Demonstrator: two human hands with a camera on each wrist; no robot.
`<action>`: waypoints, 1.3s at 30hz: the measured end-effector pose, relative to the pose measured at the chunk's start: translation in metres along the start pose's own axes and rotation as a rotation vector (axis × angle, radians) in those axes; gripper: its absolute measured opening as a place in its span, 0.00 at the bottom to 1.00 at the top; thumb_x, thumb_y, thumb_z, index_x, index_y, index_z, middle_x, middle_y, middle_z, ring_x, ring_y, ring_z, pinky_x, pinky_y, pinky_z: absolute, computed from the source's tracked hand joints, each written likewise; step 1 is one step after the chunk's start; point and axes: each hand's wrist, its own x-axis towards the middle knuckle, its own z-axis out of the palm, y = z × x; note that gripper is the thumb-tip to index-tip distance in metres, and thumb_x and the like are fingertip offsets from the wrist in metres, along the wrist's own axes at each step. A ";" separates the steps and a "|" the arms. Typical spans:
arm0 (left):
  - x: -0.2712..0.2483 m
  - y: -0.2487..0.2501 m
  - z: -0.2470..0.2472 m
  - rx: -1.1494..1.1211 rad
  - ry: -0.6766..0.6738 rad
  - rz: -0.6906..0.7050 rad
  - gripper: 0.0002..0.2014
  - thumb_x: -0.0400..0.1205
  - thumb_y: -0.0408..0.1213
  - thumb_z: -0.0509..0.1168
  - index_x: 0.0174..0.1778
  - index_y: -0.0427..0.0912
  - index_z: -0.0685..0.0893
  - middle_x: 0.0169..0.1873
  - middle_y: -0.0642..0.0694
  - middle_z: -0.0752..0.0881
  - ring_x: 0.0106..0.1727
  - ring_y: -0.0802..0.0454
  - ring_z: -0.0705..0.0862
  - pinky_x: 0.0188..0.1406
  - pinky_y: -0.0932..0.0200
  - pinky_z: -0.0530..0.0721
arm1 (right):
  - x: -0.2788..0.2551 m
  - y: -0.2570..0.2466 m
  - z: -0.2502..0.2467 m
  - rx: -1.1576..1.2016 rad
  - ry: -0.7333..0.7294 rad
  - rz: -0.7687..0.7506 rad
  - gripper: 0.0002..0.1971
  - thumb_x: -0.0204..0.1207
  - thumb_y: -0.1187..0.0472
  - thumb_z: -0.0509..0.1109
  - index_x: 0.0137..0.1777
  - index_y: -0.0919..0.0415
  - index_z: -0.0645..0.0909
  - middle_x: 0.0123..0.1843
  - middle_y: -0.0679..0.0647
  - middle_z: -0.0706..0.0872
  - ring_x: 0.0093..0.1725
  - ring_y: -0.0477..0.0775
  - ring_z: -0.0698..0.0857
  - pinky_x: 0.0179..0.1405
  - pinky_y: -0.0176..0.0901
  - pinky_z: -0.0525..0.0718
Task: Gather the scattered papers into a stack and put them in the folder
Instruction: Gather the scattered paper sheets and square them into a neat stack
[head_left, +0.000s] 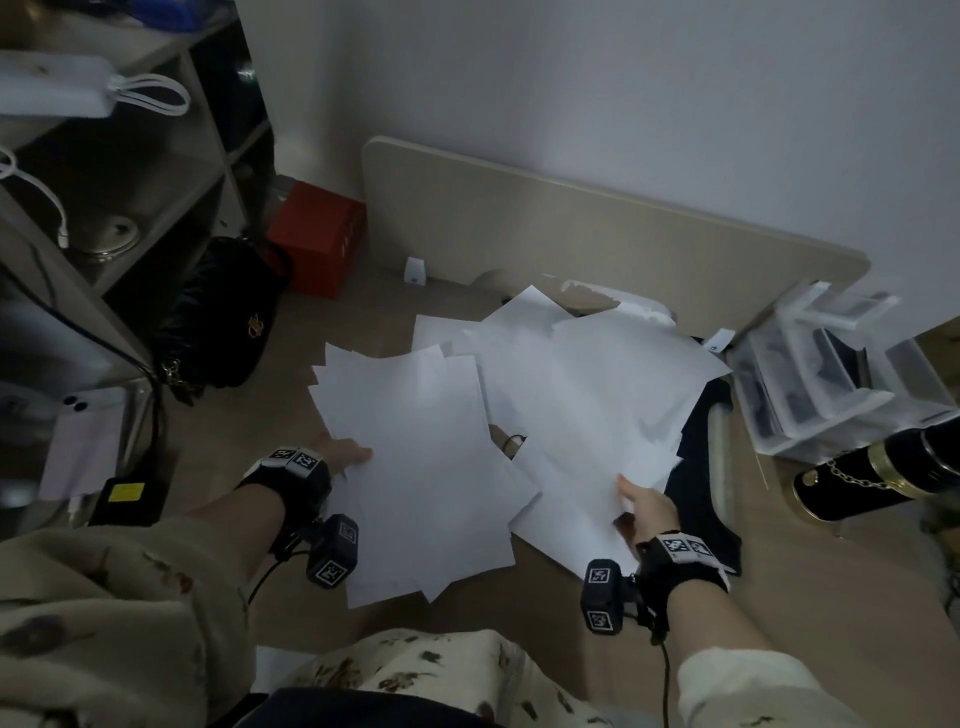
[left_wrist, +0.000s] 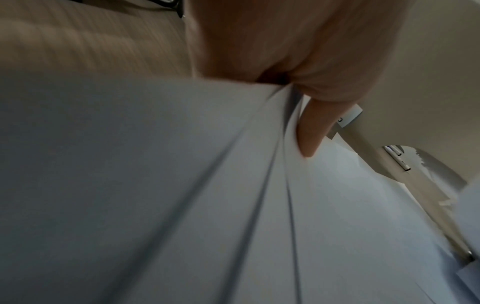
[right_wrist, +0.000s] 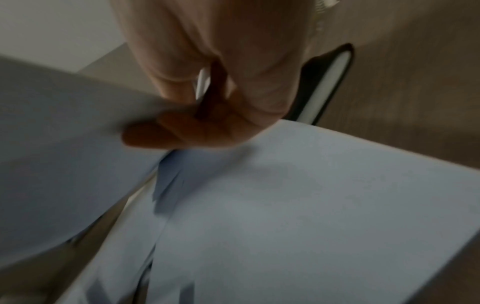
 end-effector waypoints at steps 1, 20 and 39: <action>0.003 -0.003 0.001 -0.034 -0.028 0.003 0.26 0.83 0.45 0.65 0.69 0.28 0.76 0.65 0.31 0.79 0.65 0.33 0.80 0.68 0.42 0.77 | 0.000 0.003 0.008 -0.038 -0.052 0.008 0.19 0.76 0.64 0.72 0.63 0.73 0.79 0.50 0.61 0.86 0.42 0.58 0.84 0.35 0.45 0.82; -0.003 -0.005 0.015 -0.403 0.055 0.101 0.40 0.78 0.58 0.67 0.80 0.40 0.64 0.77 0.42 0.71 0.75 0.41 0.71 0.79 0.44 0.66 | -0.037 0.016 0.082 -0.786 -0.533 0.006 0.06 0.82 0.60 0.65 0.56 0.56 0.75 0.41 0.50 0.87 0.26 0.41 0.88 0.10 0.28 0.62; 0.005 0.012 0.007 -0.355 0.024 0.153 0.46 0.65 0.70 0.70 0.74 0.45 0.74 0.70 0.44 0.79 0.70 0.40 0.77 0.75 0.42 0.71 | -0.016 0.007 0.082 -1.048 -0.561 -0.297 0.10 0.76 0.57 0.72 0.34 0.57 0.83 0.38 0.53 0.86 0.35 0.51 0.86 0.47 0.47 0.89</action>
